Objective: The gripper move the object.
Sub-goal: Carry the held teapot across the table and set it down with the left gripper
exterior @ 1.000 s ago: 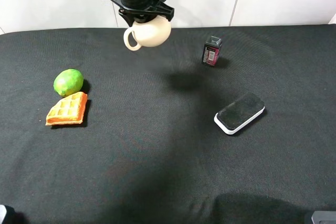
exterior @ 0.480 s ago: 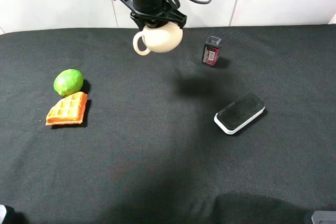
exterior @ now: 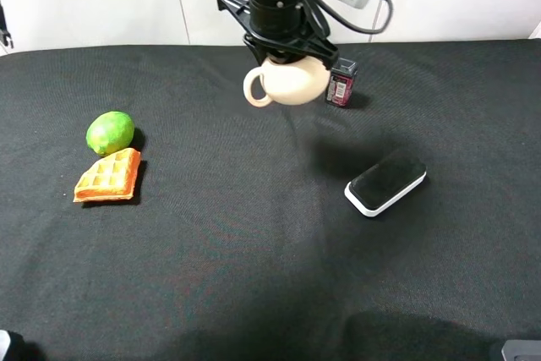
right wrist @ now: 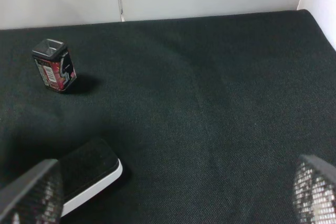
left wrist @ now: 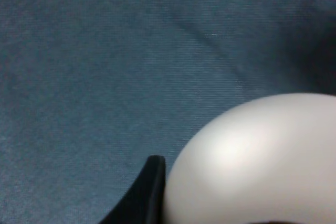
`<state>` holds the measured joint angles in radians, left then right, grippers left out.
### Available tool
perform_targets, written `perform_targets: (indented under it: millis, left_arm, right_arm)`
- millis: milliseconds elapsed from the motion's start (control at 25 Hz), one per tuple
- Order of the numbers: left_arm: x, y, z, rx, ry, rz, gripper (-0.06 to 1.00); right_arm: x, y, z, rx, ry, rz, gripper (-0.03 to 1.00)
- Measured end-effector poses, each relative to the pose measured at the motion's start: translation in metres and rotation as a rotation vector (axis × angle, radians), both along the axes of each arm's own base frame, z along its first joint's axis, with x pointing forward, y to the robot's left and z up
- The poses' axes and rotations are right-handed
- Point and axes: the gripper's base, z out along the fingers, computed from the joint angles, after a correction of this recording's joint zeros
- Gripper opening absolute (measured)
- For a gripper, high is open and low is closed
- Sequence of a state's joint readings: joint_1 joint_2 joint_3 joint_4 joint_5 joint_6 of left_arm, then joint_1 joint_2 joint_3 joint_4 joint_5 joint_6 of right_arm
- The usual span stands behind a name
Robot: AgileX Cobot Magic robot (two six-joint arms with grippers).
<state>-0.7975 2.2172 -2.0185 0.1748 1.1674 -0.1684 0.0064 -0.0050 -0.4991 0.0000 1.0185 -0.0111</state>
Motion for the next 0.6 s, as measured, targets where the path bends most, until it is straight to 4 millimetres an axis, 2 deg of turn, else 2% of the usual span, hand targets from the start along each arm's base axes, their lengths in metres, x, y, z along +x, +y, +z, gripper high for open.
perform_targets:
  millis: [320,600]
  left_arm:
    - [-0.024,-0.023,0.0,0.004,-0.004,-0.074,0.15]
    - [-0.031,-0.03,0.0,0.011,-0.012,-0.097,0.15]
  right_arm:
    - [0.0,0.0,0.0,0.0,0.0,0.0,0.66]
    - [0.0,0.0,0.0,0.0,0.0,0.0,0.66]
